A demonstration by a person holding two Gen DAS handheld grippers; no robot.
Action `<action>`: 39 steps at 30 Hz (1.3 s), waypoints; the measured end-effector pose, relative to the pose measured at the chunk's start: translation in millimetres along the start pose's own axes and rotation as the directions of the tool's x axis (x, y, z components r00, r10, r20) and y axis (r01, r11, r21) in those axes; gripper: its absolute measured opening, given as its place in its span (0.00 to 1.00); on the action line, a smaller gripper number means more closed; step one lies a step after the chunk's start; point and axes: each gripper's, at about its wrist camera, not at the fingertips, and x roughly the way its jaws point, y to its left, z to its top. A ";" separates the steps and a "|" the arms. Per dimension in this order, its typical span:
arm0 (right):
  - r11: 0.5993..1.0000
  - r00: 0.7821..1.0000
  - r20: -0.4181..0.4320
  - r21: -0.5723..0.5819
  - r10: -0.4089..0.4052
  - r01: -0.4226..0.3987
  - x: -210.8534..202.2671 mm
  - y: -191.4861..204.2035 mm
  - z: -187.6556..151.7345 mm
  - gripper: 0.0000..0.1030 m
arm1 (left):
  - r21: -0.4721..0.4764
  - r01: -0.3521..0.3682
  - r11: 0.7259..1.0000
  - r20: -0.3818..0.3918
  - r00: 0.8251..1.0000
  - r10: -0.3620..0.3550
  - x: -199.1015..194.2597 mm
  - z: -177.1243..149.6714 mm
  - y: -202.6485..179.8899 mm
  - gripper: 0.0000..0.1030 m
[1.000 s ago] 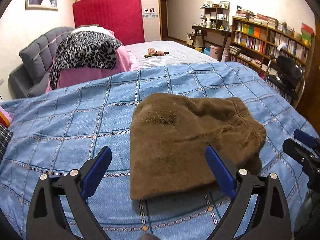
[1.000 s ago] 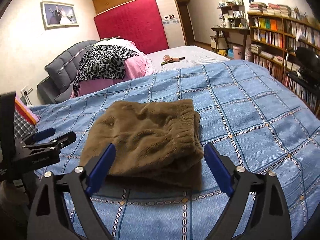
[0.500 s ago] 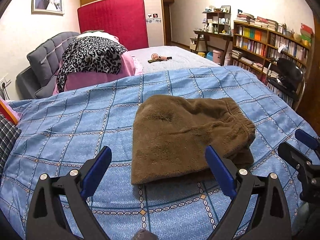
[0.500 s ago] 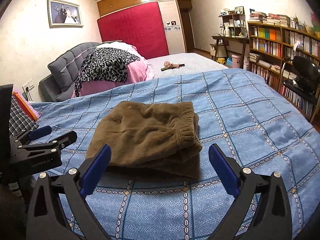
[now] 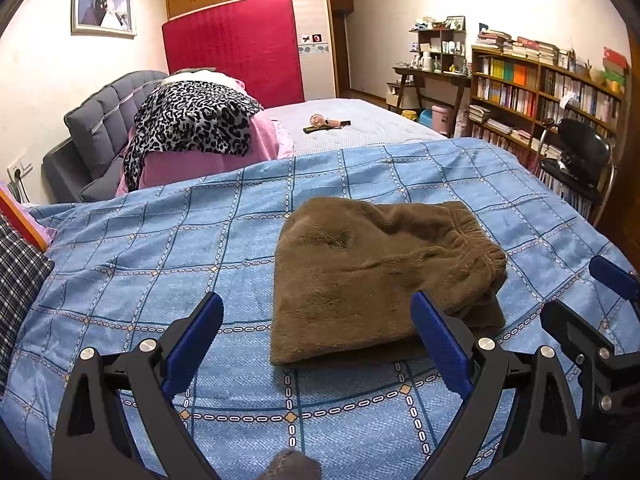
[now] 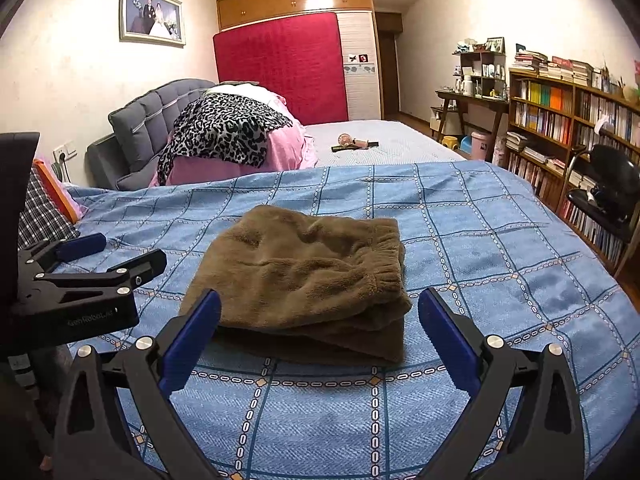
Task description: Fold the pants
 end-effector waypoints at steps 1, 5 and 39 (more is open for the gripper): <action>1.000 1.000 -0.002 -0.002 -0.001 0.001 0.9 0.6 -0.4 0.97 | 0.002 0.006 1.000 0.001 1.000 -0.006 -0.5 -0.5 -0.8 0.91; 1.000 1.000 -0.006 -0.011 -0.008 0.008 4.6 3.0 -0.5 0.97 | 0.011 0.017 1.000 0.000 1.000 -0.017 -0.7 -1.3 -3.1 0.91; 0.999 0.999 -0.033 -0.028 -0.019 0.018 31.2 1.9 -4.6 0.97 | 0.043 0.019 0.999 -0.035 0.999 -0.018 19.7 -4.8 -7.1 0.91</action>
